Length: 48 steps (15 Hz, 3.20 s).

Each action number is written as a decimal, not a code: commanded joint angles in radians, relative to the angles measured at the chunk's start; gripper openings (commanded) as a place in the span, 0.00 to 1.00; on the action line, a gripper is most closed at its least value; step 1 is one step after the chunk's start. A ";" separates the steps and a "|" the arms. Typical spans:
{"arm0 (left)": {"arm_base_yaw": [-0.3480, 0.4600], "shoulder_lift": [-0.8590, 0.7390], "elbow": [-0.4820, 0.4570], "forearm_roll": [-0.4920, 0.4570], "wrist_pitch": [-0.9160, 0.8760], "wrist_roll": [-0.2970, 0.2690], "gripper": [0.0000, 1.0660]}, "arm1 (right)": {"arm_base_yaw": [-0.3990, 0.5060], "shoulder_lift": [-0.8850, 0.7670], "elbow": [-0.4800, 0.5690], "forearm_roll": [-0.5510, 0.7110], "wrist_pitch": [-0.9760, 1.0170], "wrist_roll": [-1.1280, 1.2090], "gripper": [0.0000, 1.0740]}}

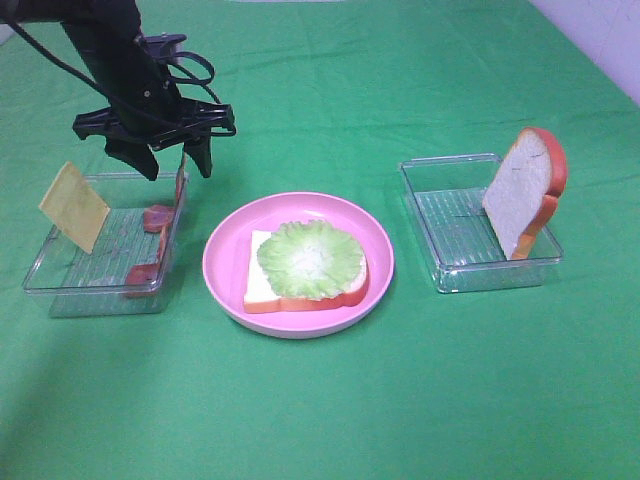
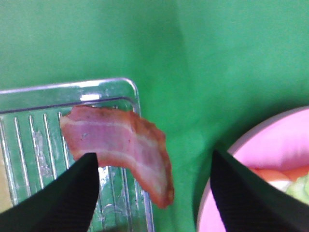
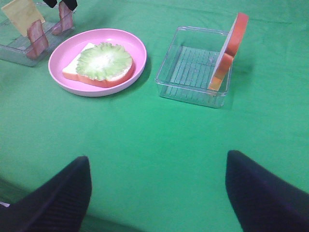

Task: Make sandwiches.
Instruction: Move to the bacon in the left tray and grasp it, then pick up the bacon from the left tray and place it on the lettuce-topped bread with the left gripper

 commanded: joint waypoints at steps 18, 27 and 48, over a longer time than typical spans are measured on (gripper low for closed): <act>-0.002 0.001 -0.005 0.007 -0.012 -0.011 0.00 | 0.006 -0.020 0.004 -0.004 -0.008 -0.004 0.66; -0.002 -0.127 -0.058 -0.042 0.023 0.000 0.00 | 0.006 -0.020 0.004 -0.004 -0.008 -0.004 0.66; -0.202 -0.058 -0.060 -0.622 0.133 0.384 0.00 | 0.006 -0.020 0.004 -0.004 -0.008 -0.005 0.66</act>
